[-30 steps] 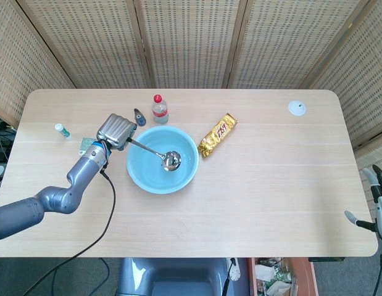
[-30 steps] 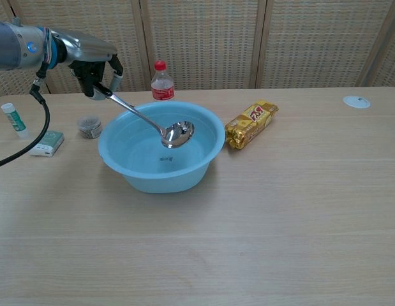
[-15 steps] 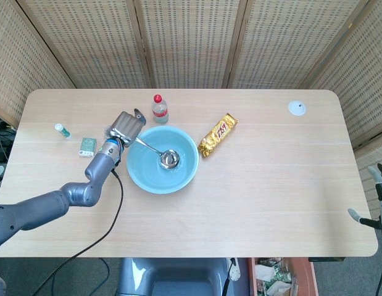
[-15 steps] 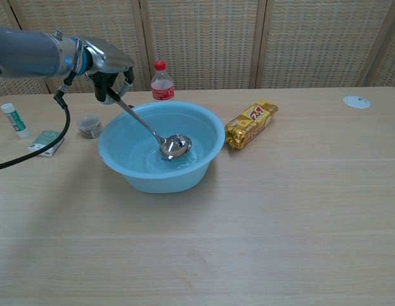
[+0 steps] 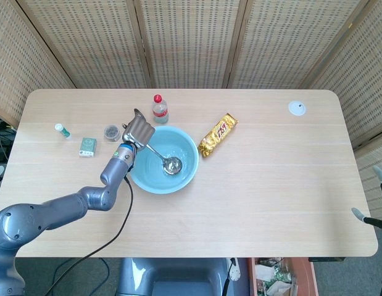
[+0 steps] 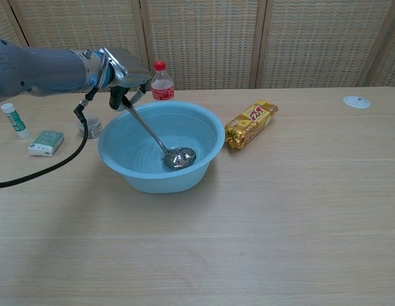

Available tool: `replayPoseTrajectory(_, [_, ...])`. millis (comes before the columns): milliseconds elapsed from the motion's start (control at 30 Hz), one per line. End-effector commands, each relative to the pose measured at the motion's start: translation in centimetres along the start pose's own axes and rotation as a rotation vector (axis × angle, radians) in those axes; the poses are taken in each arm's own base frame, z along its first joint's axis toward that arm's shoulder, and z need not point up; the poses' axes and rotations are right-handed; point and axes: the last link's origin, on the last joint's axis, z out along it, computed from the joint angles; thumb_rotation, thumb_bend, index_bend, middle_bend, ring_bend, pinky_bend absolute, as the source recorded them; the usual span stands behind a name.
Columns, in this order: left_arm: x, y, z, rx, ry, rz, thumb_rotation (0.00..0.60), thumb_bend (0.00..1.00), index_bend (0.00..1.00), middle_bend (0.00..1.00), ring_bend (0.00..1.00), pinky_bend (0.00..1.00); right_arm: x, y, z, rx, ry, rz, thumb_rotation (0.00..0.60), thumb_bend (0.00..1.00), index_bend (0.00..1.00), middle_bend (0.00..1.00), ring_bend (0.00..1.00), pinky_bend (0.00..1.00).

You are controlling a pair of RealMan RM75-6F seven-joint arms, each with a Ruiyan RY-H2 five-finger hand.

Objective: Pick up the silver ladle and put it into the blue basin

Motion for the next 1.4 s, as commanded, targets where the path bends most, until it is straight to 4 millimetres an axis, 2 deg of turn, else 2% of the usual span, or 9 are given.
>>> replayPoseTrajectory(33, [0.0, 0.3, -0.1, -0.006, 0.005, 0.009, 0.6, 0.78, 1.0, 1.0, 0.98, 1.0, 0.1, 0.0, -0.1, 0.002, 0.002, 0.003, 0.6, 0.0, 0.0, 0.0, 0.0, 0.0])
replayPoseTrajectory(400, [0.2, 0.4, -0.5, -0.008, 0.008, -0.047, 0.6, 0.78, 1.0, 1.0, 0.98, 1.0, 0.2, 0.0, -0.3, 0.003, 0.007, 0.005, 0.6, 0.0, 0.0, 0.0, 0.0, 0.0])
replayPoseTrajectory(833, [1.3, -2.4, -2.6, -0.016, -0.008, -0.284, 0.6, 0.78, 1.0, 1.0, 0.98, 1.0, 0.0, -0.2, -0.2, 0.006, -0.002, -0.001, 0.6, 0.0, 0.0, 0.0, 0.0, 0.0])
replayPoseTrajectory(1400, [2.9, -5.1, -4.6, 0.005, -0.095, -0.334, 0.6, 0.78, 1.0, 1.0, 0.98, 1.0, -0.2, -0.4, -0.2, 0.006, -0.006, -0.021, 0.6, 0.0, 0.0, 0.0, 0.0, 0.0])
